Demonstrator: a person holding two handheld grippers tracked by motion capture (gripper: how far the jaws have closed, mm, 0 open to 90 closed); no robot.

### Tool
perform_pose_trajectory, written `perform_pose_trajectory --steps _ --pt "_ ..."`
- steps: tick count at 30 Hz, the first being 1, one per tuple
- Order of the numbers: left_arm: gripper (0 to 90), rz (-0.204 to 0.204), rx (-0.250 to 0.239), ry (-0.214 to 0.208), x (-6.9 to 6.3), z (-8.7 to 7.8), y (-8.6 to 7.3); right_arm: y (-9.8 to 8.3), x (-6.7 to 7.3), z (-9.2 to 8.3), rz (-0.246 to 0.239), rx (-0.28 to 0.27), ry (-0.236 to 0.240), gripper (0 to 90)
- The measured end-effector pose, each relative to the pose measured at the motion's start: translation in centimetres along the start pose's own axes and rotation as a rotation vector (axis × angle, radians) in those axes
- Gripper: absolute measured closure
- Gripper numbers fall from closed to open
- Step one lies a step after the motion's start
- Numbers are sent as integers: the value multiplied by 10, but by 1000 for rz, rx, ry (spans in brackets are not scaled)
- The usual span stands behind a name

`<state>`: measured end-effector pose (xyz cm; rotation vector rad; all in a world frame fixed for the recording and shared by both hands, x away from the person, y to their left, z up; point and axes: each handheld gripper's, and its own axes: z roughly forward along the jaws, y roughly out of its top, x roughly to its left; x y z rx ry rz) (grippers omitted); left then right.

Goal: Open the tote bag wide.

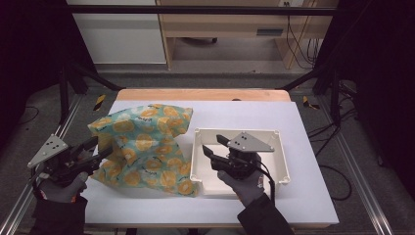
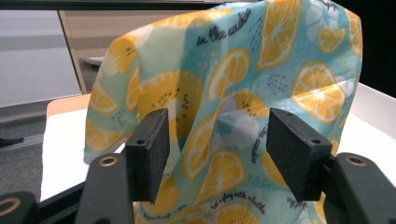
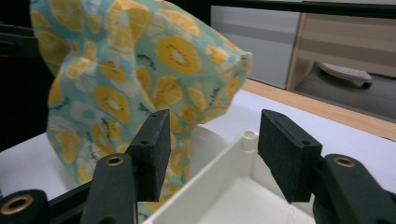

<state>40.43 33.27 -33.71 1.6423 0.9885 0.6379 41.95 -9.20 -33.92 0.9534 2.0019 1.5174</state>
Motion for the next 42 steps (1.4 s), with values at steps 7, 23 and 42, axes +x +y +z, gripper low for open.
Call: perform_pose_trajectory --steps 7,23,42 --pt "454 -1 8 31 -1 6 5 10 18 18 -12 -3 55 463" --pt "750 -37 22 59 6 2 0 23 49 71 -12 13 109 663" --pt "900 -26 6 21 -1 -10 -2 32 62 58 -30 -6 187 900"
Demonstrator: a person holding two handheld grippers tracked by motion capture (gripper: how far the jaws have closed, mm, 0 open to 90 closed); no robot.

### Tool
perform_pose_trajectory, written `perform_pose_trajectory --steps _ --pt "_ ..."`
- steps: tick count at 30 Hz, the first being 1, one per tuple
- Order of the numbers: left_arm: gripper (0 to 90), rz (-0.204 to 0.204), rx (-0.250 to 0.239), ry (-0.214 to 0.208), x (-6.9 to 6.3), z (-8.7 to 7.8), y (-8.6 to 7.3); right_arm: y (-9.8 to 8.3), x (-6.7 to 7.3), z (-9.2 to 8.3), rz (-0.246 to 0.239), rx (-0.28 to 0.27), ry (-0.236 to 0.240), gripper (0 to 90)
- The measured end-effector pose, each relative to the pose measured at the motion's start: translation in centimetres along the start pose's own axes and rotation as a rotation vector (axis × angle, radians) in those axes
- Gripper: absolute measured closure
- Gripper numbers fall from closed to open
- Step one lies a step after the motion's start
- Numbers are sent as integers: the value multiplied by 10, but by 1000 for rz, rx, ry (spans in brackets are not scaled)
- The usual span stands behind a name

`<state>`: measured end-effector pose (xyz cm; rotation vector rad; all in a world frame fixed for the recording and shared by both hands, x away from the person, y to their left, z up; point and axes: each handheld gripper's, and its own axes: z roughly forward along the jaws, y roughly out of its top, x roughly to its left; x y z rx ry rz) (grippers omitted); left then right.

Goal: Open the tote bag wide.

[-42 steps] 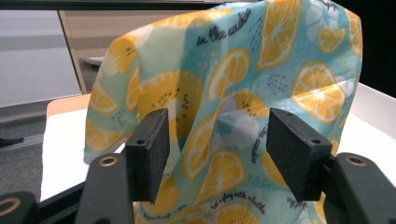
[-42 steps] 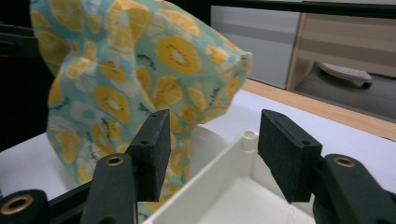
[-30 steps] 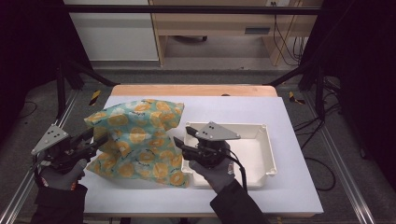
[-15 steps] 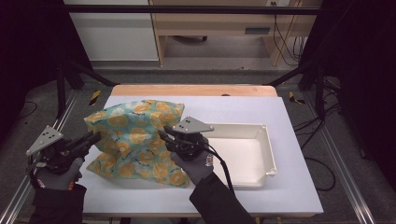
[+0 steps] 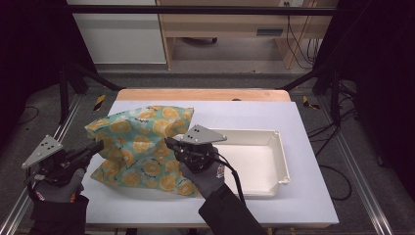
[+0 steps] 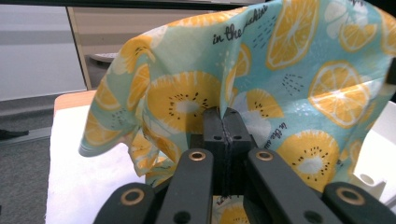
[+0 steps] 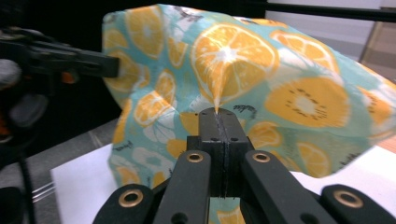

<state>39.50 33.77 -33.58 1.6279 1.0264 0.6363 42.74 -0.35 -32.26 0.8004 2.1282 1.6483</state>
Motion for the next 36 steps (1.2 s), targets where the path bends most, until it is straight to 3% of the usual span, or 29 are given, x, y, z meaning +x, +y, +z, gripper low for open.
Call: perform_pose_trajectory --steps 2,10,24,29,31,32,33,35,36 --pt "900 8 11 0 -3 -3 -4 -4 7 -4 -9 -2 29 900" --pt "900 5 47 8 -2 -7 -16 -26 15 0 14 31 66 900" --pt "900 -4 99 11 1 6 -26 -56 2 24 56 134 36 900" --pt "900 -1 107 8 1 8 -27 -49 2 20 53 96 45 794" --pt "900 0 110 6 0 9 -28 -35 1 13 51 45 39 683" --pt "900 0 112 6 0 9 -28 -35 1 13 51 45 39 683" --pt "900 1 115 6 1 9 -29 -25 0 9 46 8 27 617" --pt "900 0 116 6 1 10 -29 -20 -1 8 38 -14 16 583" --pt "900 -1 117 6 1 10 -29 -12 -3 6 23 -56 -23 509"
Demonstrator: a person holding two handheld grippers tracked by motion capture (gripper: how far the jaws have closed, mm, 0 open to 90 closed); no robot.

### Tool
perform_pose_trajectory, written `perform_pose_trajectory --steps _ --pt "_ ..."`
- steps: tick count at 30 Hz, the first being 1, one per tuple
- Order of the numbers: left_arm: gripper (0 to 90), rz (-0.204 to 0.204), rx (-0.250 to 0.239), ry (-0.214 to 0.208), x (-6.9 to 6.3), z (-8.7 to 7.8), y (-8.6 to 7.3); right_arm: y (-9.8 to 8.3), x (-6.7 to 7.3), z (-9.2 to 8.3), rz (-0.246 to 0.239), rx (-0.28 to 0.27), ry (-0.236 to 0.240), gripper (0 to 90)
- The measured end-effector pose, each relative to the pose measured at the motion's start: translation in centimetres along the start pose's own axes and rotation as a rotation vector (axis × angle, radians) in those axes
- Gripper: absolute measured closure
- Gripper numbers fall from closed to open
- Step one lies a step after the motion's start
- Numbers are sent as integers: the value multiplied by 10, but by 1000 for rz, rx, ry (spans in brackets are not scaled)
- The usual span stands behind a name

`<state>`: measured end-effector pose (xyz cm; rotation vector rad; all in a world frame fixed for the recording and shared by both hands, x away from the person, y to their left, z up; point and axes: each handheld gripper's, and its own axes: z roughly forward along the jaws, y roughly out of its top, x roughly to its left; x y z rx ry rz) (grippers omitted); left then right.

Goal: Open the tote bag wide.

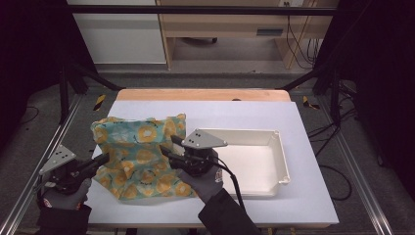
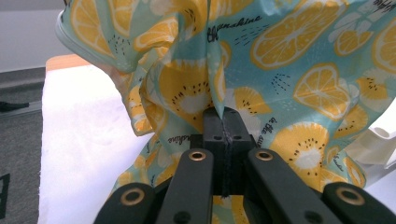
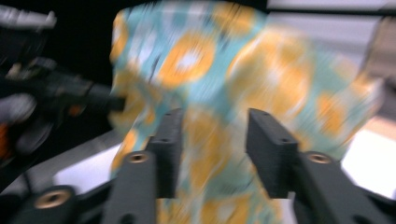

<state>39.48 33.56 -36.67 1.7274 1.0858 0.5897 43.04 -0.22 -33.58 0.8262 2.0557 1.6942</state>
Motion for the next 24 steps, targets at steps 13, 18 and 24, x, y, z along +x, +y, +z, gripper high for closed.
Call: perform_pose_trajectory --steps 13,18,24 --pt "900 -2 -2 -4 0 0 0 4 -4 24 -10 43 -98 744" --pt "893 -2 -15 -4 -1 -1 1 2 -6 18 -1 64 -83 900" --pt "705 -24 -72 17 0 -11 11 0 -3 6 -15 57 -52 900"
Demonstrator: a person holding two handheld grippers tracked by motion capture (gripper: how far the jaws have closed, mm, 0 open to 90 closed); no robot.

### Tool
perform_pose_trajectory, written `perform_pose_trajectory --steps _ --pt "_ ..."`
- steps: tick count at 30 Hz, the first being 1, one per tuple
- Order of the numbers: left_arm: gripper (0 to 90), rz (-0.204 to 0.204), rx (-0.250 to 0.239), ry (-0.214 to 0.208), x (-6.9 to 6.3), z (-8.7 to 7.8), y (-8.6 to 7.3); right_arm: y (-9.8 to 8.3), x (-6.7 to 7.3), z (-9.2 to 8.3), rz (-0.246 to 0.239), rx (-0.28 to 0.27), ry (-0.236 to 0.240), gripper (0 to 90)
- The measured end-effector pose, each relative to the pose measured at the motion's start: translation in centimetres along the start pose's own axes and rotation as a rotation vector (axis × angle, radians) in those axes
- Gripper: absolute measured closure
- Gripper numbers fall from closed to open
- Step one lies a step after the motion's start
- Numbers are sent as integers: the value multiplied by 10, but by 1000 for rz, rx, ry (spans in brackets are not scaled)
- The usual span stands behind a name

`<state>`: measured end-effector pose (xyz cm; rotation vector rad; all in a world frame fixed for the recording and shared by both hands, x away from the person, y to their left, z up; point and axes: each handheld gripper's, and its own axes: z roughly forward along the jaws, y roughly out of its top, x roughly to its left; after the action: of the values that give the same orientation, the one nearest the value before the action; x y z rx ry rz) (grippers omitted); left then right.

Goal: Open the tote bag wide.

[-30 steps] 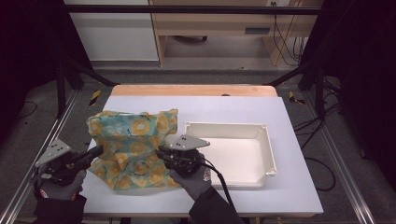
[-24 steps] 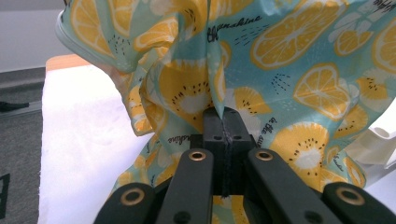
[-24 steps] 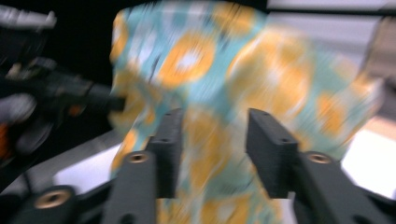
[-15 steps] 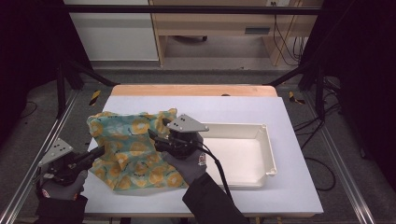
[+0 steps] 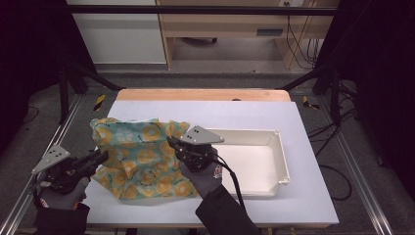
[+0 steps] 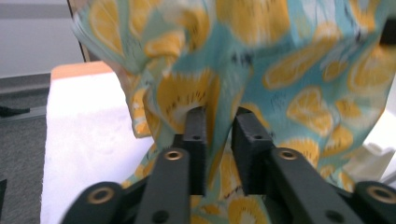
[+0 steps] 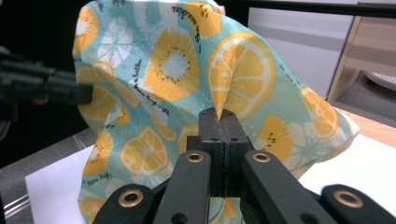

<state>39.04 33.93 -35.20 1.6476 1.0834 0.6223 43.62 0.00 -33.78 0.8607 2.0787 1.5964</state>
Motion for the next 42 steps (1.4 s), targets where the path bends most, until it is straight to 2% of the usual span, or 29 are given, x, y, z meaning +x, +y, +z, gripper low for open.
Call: perform_pose_trajectory --steps 2,4,5,6,9,12,15,16,17,18,19,20,22,28,32,36,42 --pt "595 6 -44 15 -1 -7 9 -2 3 -3 -17 2 2 900" --pt "531 12 -61 19 -2 -9 12 -4 4 -4 -13 3 10 900" --pt "531 18 -75 23 -3 -10 16 -4 4 -4 -13 3 10 900" --pt "480 20 -82 24 -3 -11 19 -6 5 -4 -8 9 17 900" --pt "441 26 -102 22 -6 -10 31 -9 7 -3 -17 17 30 900" --pt "438 30 -81 47 -7 -3 35 -10 9 -3 -17 20 37 900" --pt "497 20 -44 67 -4 5 33 -11 11 -2 -24 24 52 900" --pt "606 12 -39 71 -2 7 32 -12 12 -2 -23 24 61 900" --pt "606 10 -28 76 -1 8 31 -12 12 -2 -23 24 61 900" --pt "742 13 -16 85 0 8 30 -12 14 -2 -23 22 65 900" --pt "742 9 -16 83 1 8 29 -12 14 -2 -23 22 65 900" --pt "846 13 -7 78 3 7 28 -13 16 -3 -22 15 72 900" --pt "888 20 -2 74 3 5 27 -14 17 -4 -22 10 80 900" --pt "897 40 -23 62 -3 -2 24 -18 21 -9 -32 2 68 900" --pt "897 52 -31 50 -7 -7 17 -27 21 -10 -13 15 57 900" --pt "897 48 -13 47 -6 -6 9 -34 22 -7 -6 35 57 900" --pt "898 41 18 56 -1 -3 -2 -45 23 7 10 77 50 900"
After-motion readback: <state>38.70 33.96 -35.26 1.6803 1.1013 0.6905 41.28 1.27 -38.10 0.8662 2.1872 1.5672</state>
